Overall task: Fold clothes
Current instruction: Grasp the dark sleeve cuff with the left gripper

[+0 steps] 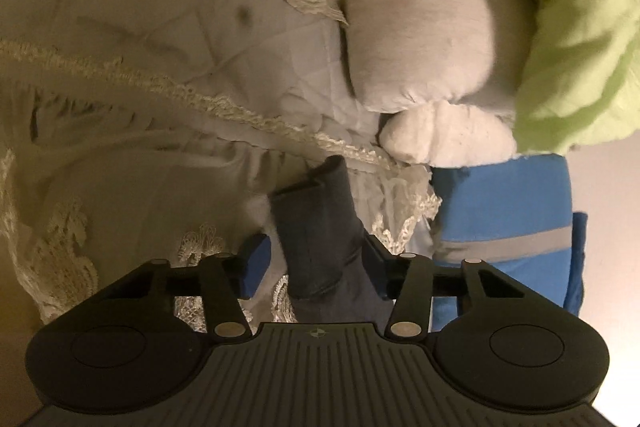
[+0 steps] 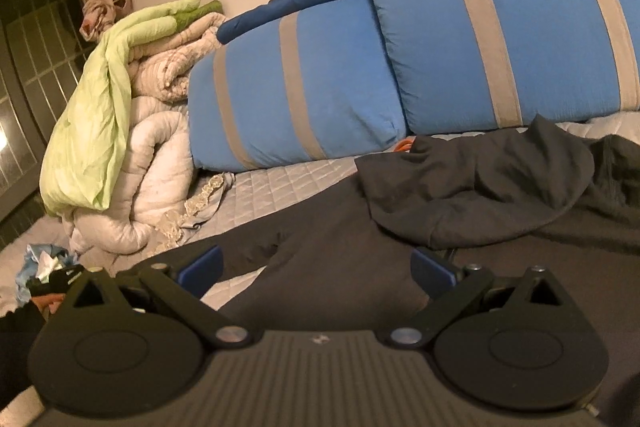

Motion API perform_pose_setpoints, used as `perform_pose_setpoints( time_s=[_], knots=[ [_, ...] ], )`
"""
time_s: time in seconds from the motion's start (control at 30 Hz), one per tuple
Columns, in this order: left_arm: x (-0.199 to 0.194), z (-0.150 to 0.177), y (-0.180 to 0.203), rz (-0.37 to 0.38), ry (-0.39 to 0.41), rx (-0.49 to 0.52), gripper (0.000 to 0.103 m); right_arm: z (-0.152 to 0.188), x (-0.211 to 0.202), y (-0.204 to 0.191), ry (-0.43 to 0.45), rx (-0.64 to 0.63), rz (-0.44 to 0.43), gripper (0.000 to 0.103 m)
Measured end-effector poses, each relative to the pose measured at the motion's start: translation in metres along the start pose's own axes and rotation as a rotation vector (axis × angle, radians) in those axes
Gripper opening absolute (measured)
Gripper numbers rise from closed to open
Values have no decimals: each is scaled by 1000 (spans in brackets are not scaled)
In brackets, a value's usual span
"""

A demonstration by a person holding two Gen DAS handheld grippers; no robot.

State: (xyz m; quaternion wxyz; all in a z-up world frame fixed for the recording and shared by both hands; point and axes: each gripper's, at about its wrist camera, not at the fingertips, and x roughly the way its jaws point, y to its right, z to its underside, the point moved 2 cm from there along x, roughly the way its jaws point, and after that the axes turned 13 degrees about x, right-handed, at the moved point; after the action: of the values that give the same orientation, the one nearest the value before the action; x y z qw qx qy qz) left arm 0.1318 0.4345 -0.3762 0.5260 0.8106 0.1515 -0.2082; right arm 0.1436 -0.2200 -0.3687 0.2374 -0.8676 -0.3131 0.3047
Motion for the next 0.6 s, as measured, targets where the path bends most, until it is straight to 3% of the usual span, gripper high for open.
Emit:
perform_pose_setpoints(
  time_s=[0.17,0.43,0.6],
  knots=[
    [3,2,-8,14,32,-61,35,1,0,0,-5,-4,4,103],
    [6,0,-13,19,35,-77,15,0,1,-2,-8,-8,7,103],
    [7,-1,-13,18,38,-69,12,0,1,-1,-9,-8,5,103]
  ],
)
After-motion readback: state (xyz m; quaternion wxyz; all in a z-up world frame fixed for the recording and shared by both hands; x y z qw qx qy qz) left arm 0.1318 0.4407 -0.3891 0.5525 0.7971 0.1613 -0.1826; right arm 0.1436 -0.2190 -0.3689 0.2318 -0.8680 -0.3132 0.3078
